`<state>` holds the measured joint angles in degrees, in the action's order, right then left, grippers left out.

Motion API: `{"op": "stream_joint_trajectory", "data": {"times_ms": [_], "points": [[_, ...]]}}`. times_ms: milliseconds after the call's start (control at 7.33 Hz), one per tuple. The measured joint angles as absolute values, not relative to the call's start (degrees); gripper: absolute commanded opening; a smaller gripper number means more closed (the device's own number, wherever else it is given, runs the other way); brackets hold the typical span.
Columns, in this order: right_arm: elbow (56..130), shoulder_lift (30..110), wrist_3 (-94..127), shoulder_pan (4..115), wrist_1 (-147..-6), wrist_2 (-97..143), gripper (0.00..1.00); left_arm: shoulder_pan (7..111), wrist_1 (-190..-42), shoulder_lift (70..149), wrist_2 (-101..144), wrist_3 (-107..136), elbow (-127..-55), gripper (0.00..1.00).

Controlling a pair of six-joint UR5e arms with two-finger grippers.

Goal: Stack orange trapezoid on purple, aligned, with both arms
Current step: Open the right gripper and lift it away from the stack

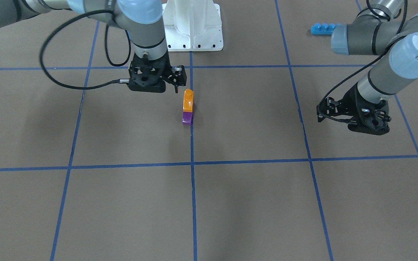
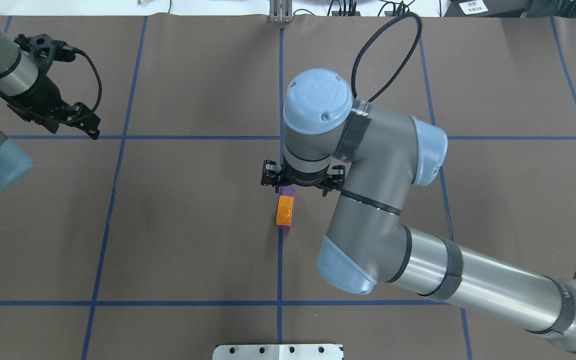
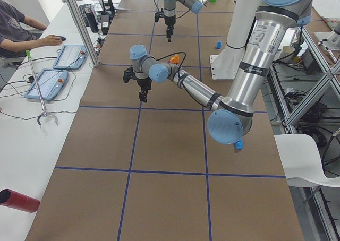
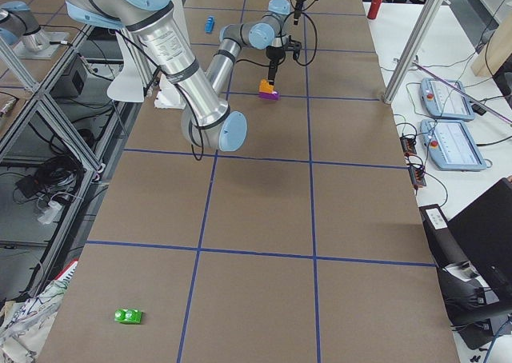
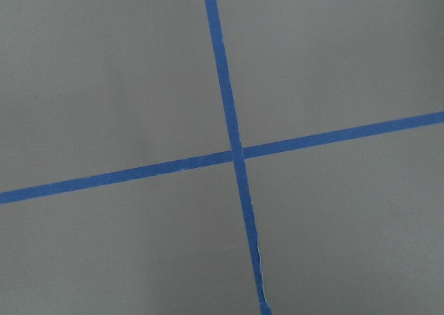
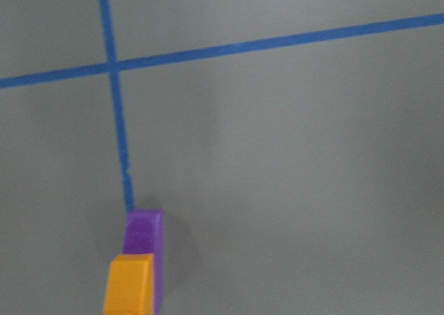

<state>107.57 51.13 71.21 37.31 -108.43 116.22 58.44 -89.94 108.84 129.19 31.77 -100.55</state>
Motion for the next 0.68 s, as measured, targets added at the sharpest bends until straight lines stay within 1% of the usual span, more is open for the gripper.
{"op": "stream_joint_trajectory", "data": {"times_ms": [273,545,682], "points": [[112.5,61.8,61.5,46.0,-108.7,120.0,1.0,62.3,-90.0,106.5,130.2,27.7,-100.9,1.0],[112.5,71.4,43.2,57.5,-108.6,123.9,1.0,68.2,-90.0,101.8,130.6,17.7,-100.6,1.0],[110.6,75.0,32.8,63.8,-108.6,126.5,1.0,71.7,-89.9,99.6,130.6,11.5,-99.9,1.0]]}}
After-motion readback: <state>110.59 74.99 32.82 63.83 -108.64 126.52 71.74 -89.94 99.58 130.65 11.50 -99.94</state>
